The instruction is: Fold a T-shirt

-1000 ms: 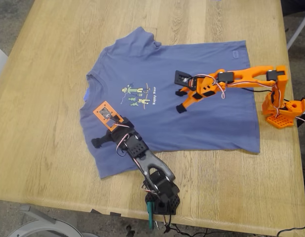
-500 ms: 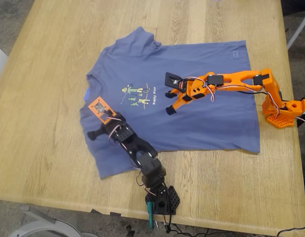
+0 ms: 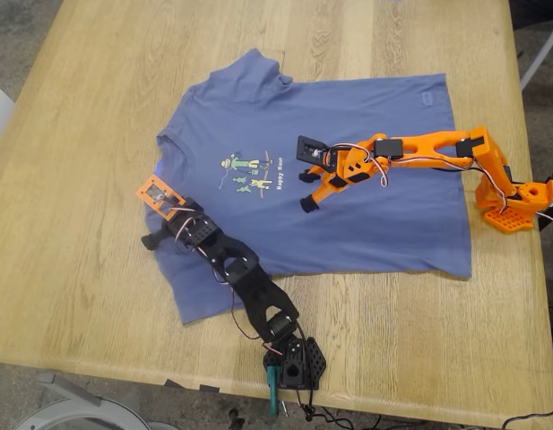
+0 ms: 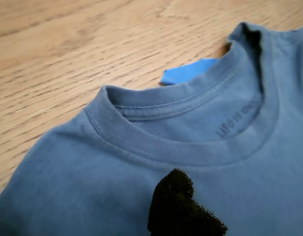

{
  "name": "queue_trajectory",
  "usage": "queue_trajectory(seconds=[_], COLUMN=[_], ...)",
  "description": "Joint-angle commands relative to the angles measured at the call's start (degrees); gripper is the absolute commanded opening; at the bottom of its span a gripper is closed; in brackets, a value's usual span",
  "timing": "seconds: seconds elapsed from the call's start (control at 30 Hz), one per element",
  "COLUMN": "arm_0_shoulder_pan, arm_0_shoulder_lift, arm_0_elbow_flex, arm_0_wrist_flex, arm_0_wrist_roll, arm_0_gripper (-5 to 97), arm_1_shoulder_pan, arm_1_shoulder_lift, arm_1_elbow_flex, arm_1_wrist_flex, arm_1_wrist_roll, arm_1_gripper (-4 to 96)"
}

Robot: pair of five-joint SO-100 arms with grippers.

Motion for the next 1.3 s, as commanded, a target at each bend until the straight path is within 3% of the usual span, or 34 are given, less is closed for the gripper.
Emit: queue_trajectory(seconds=[0.0, 0.17, 0.43, 0.6, 0.83, 1.1, 1.27], arm_0_shoulder_pan=[-0.7, -1.7, -2.1, -0.7, 4.1, 9.8, 11.9], arm_0_shoulder_lift=[-1.0, -6.9, -9.4, -9.7, -11.6, -12.9, -12.9], arm_0_elbow_flex=[-13.8, -23.5, -28.3, -28.3, -28.2, -28.2, -28.3], arm_0_wrist_flex=[3.3, 11.3, 21.4, 25.7, 28.3, 30.3, 31.6], arm_0_wrist_roll=[-2.6, -7.5, -18.8, -19.5, -16.6, -16.3, -16.5], arm_0_gripper=[61, 57, 51, 45, 44, 42, 35], arm_1_shoulder_pan=[1.0, 1.3, 1.8, 1.6, 2.4, 3.9, 5.3], arm_1_shoulder_lift=[0.7, 0.7, -0.2, -1.3, -1.5, 0.1, 0.6], arm_1_elbow_flex=[-3.8, -4.7, -5.0, -5.2, -5.0, -5.1, -4.7], arm_1_wrist_flex=[1.1, 4.1, 5.5, 5.8, 7.7, 15.2, 16.1], arm_1_wrist_roll=[0.6, 1.0, 2.3, 3.4, 4.7, 5.4, 5.8], arm_1_gripper=[33.5, 33.4, 33.6, 33.6, 33.5, 33.3, 33.1])
